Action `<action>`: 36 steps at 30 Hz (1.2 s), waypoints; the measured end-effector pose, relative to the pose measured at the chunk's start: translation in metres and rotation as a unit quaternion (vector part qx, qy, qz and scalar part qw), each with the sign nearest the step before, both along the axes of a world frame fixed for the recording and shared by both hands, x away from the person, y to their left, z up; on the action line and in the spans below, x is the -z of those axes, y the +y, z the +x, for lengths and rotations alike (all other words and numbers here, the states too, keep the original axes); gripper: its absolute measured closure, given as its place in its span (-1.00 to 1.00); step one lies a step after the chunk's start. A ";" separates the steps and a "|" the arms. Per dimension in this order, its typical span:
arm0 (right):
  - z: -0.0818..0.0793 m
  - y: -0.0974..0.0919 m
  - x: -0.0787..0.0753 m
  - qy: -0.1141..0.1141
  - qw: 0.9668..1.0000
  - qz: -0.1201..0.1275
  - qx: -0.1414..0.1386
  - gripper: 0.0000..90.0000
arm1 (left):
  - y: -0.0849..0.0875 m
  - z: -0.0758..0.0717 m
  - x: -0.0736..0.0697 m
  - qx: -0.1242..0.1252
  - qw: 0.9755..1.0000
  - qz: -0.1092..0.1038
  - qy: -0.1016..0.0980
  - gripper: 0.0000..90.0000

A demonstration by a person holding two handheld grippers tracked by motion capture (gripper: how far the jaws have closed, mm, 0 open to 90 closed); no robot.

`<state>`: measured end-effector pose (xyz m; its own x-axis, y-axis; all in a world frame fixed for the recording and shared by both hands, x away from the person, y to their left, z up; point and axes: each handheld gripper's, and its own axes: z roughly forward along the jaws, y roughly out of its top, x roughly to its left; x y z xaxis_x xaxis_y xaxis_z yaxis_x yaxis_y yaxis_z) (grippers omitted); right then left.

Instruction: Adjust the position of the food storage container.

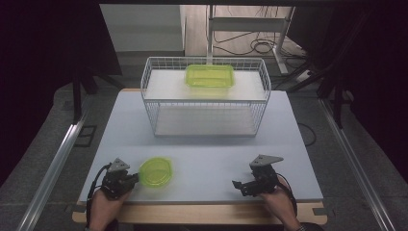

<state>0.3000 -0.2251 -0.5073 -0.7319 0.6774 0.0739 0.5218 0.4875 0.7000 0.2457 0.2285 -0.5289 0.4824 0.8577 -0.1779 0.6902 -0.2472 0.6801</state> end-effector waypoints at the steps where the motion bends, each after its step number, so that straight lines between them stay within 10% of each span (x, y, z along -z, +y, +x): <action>1: 0.000 0.000 0.000 -0.001 1.000 0.000 -0.002 -0.91 | -0.002 0.001 0.000 0.003 1.000 -0.002 0.000 1.00; 19: 0.000 0.002 0.002 0.003 1.000 -0.001 -0.004 -0.91 | -0.065 0.018 -0.001 0.077 0.997 -0.015 0.007 1.00; 36: 0.002 -0.001 0.003 0.009 1.000 0.005 -0.003 -0.91 | -0.115 0.012 -0.002 0.147 0.989 -0.030 0.007 1.00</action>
<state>0.3017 -0.2264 -0.5108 -0.7340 0.6726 0.0937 0.5321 0.4839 0.6947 0.2572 0.1139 -0.5264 0.7069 0.6682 -0.2318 0.6033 -0.3987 0.6907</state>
